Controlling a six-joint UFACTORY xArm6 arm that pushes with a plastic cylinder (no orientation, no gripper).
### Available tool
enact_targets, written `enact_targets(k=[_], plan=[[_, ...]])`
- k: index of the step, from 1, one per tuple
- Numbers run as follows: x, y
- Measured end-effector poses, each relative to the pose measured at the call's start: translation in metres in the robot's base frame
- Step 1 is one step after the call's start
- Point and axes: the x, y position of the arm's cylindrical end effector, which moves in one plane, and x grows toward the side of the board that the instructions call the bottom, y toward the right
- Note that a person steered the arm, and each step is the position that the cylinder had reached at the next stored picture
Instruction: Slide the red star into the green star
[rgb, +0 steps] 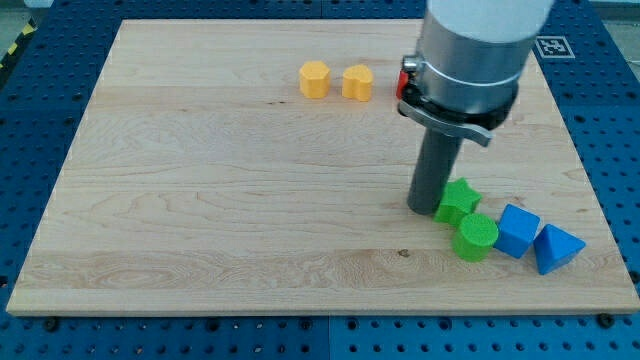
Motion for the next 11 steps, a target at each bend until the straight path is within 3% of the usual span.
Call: enact_targets(k=[1,2,4,5,6,7,9,11], plan=[[0.007,0.032],[-0.007,0.027],[-0.077,-0.106],[-0.127,-0.175],[-0.194,-0.2],[-0.235,-0.151],[-0.237,-0.015],[-0.235,0.04]])
